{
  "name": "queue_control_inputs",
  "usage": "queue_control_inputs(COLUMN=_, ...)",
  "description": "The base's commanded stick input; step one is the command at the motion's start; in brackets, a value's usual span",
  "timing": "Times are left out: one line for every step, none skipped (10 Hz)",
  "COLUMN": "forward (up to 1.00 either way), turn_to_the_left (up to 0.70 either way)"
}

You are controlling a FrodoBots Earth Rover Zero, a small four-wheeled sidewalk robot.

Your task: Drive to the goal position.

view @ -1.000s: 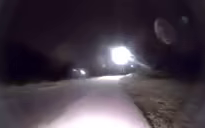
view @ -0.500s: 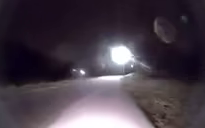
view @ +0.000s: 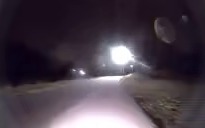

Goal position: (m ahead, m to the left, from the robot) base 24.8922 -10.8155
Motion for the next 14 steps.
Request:
queue_control_inputs(forward=0.45, turn_to_the_left=0.00)
queue_control_inputs(forward=0.43, turn_to_the_left=0.00)
queue_control_inputs(forward=0.40, turn_to_the_left=0.00)
queue_control_inputs(forward=0.42, turn_to_the_left=0.00)
queue_control_inputs(forward=0.48, turn_to_the_left=0.00)
queue_control_inputs(forward=0.48, turn_to_the_left=0.00)
queue_control_inputs(forward=0.48, turn_to_the_left=0.00)
queue_control_inputs(forward=0.48, turn_to_the_left=0.00)
queue_control_inputs(forward=0.53, turn_to_the_left=0.00)
queue_control_inputs(forward=0.56, turn_to_the_left=0.00)
queue_control_inputs(forward=0.56, turn_to_the_left=0.00)
queue_control_inputs(forward=0.56, turn_to_the_left=0.00)
queue_control_inputs(forward=0.56, turn_to_the_left=0.00)
queue_control_inputs(forward=0.56, turn_to_the_left=0.00)
